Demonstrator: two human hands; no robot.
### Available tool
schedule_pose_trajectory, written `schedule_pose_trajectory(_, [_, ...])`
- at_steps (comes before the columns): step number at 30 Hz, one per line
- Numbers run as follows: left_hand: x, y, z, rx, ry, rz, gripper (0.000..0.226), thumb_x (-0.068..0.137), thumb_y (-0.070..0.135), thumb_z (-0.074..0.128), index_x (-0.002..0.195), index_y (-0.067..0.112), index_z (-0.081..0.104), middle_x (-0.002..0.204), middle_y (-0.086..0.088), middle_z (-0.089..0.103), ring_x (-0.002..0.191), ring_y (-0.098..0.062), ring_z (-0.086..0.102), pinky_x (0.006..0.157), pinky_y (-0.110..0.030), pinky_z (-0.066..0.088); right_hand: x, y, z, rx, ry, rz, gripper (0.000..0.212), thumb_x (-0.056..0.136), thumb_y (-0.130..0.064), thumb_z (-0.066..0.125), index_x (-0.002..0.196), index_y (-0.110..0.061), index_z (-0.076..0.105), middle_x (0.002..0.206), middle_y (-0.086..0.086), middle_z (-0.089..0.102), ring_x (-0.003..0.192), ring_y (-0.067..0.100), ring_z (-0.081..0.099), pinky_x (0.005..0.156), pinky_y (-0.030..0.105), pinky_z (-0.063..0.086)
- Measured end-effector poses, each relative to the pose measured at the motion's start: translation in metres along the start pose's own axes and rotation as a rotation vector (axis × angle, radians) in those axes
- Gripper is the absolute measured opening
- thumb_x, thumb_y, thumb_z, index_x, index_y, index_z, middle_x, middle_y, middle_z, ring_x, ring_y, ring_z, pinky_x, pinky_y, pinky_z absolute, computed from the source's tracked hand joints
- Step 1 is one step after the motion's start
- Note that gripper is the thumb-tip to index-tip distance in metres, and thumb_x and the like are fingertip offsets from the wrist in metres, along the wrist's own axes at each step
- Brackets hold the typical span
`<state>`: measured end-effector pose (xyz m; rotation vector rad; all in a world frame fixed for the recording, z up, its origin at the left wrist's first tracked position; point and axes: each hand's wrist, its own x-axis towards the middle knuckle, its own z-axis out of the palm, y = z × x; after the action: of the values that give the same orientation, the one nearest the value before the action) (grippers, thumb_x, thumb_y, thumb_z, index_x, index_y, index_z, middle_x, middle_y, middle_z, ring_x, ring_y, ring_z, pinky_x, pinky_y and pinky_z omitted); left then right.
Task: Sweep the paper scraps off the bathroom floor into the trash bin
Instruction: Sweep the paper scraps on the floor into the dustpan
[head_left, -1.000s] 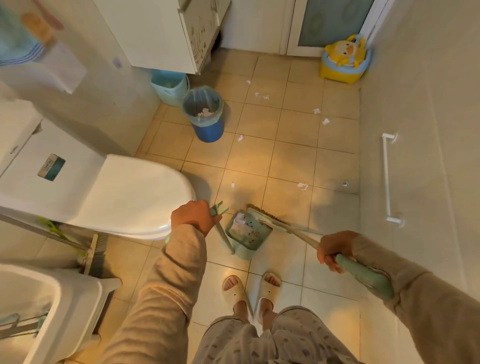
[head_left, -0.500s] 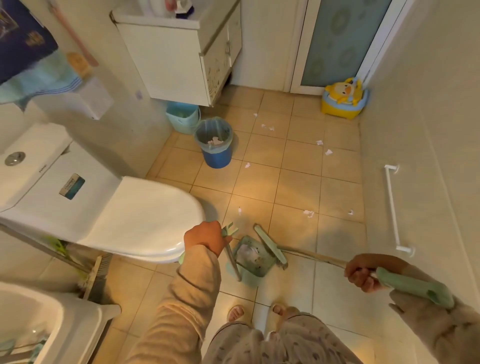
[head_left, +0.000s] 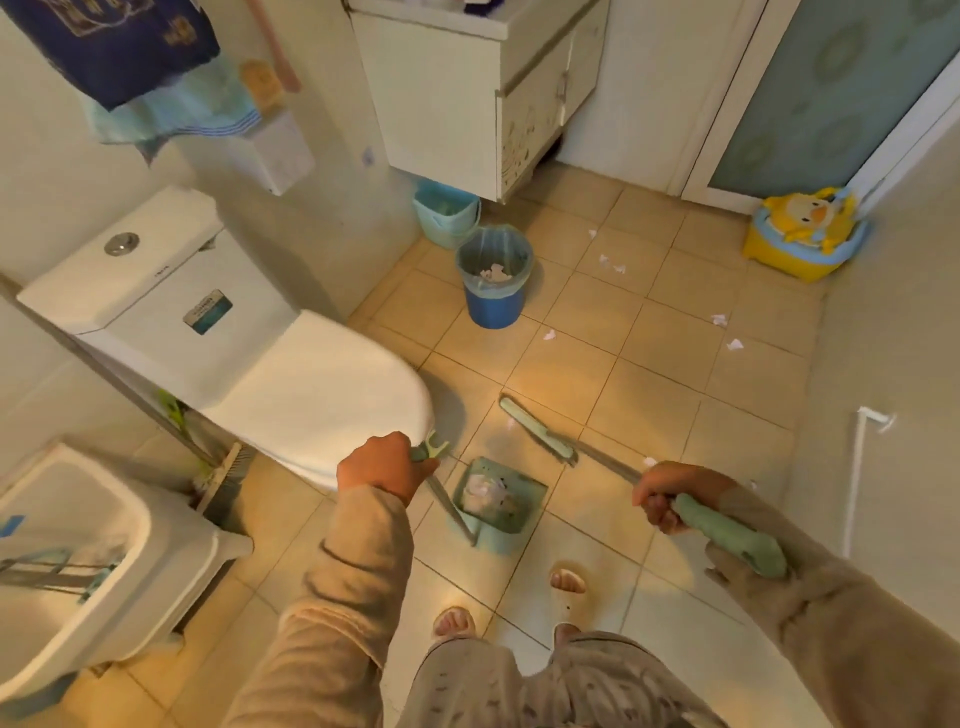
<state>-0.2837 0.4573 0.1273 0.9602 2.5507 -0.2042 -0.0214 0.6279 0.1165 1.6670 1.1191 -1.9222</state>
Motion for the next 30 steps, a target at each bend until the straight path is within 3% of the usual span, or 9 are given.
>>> schedule_pose_trajectory(4, [0.004, 0.032, -0.001, 0.01, 0.037, -0.042, 0.048, 0.086, 0.057, 0.049, 0.107, 0.015, 0.062, 0.108, -0.008, 0.067, 0.1, -0.029, 0.063, 0.078, -0.033, 0.049, 0.016, -0.03, -0.007, -0.16, 0.031, -0.069, 0.03, 0.087, -0.004, 0.045, 0.059, -0.014, 0.041, 0.033, -0.005, 0.046, 0.026, 0.004, 0.041, 0.031, 0.013, 0.034])
schedule_pose_trajectory(8, [0.002, 0.051, 0.004, 0.01, 0.036, -0.073, 0.044, 0.089, 0.052, 0.049, 0.108, 0.014, 0.063, 0.11, -0.009, 0.067, 0.101, -0.03, 0.063, 0.078, -0.032, 0.048, 0.027, -0.066, 0.0, -0.472, 0.119, -0.112, 0.026, 0.087, -0.007, 0.043, 0.062, -0.011, 0.044, 0.045, 0.003, 0.045, 0.046, 0.018, 0.04, 0.048, 0.027, 0.033])
schedule_pose_trajectory(15, [0.014, 0.05, -0.002, 0.036, 0.04, -0.078, 0.042, 0.092, 0.047, 0.045, 0.103, 0.011, 0.064, 0.104, -0.01, 0.068, 0.096, -0.031, 0.064, 0.067, -0.029, 0.041, 0.057, -0.066, 0.003, -0.645, 0.147, -0.076, 0.036, 0.091, -0.009, 0.039, 0.055, -0.011, 0.039, 0.054, 0.004, 0.046, 0.056, 0.017, 0.036, 0.058, 0.026, 0.03])
schedule_pose_trajectory(17, [0.017, 0.047, -0.003, 0.03, 0.031, -0.089, 0.041, 0.091, 0.047, 0.045, 0.101, 0.011, 0.064, 0.104, -0.01, 0.068, 0.095, -0.031, 0.064, 0.068, -0.029, 0.042, 0.062, -0.046, 0.004, -0.657, 0.114, 0.009, 0.026, 0.091, -0.012, 0.041, 0.065, -0.014, 0.046, 0.061, -0.004, 0.048, 0.06, 0.008, 0.037, 0.063, 0.022, 0.034])
schedule_pose_trajectory(20, [0.02, 0.05, -0.006, 0.033, 0.025, -0.08, 0.042, 0.092, 0.046, 0.045, 0.102, 0.011, 0.064, 0.103, -0.01, 0.068, 0.095, -0.031, 0.063, 0.069, -0.03, 0.043, 0.055, -0.039, 0.01, -1.177, 0.124, 0.101, 0.023, 0.09, -0.007, 0.044, 0.1, -0.001, 0.065, 0.076, 0.008, 0.06, 0.063, 0.015, 0.048, 0.068, 0.025, 0.047])
schedule_pose_trajectory(23, [0.025, 0.054, -0.01, 0.031, 0.009, -0.069, 0.042, 0.093, 0.045, 0.044, 0.103, 0.01, 0.064, 0.102, -0.01, 0.068, 0.094, -0.03, 0.063, 0.067, -0.03, 0.04, 0.045, -0.031, 0.003, -1.214, 0.051, 0.146, 0.031, 0.09, -0.006, 0.042, 0.061, -0.01, 0.051, 0.06, 0.004, 0.044, 0.051, 0.013, 0.039, 0.045, 0.017, 0.035])
schedule_pose_trajectory(25, [0.029, 0.053, -0.014, 0.026, 0.002, -0.072, 0.042, 0.093, 0.045, 0.044, 0.104, 0.01, 0.064, 0.103, -0.011, 0.068, 0.094, -0.031, 0.063, 0.068, -0.03, 0.04, 0.042, -0.02, -0.013, -0.99, -0.1, 0.145, 0.037, 0.092, -0.002, 0.04, 0.056, -0.01, 0.045, 0.06, 0.005, 0.042, 0.052, 0.013, 0.039, 0.05, 0.019, 0.033])
schedule_pose_trajectory(28, [0.031, 0.049, -0.017, 0.007, -0.004, -0.076, 0.043, 0.092, 0.047, 0.045, 0.104, 0.01, 0.064, 0.103, -0.011, 0.068, 0.095, -0.03, 0.064, 0.074, -0.032, 0.047, 0.033, -0.007, -0.043, -0.283, -0.22, 0.092, 0.034, 0.089, 0.001, 0.044, 0.059, -0.006, 0.055, 0.048, 0.002, 0.054, 0.038, 0.007, 0.05, 0.046, 0.015, 0.038])
schedule_pose_trajectory(30, [0.03, 0.047, -0.017, 0.001, -0.005, -0.067, 0.043, 0.092, 0.047, 0.047, 0.105, 0.01, 0.064, 0.103, -0.01, 0.068, 0.094, -0.029, 0.064, 0.078, -0.033, 0.049, 0.031, -0.005, -0.056, -0.174, -0.267, 0.096, 0.033, 0.091, 0.0, 0.041, 0.063, -0.005, 0.056, 0.043, -0.001, 0.055, 0.033, 0.005, 0.05, 0.043, 0.015, 0.039])
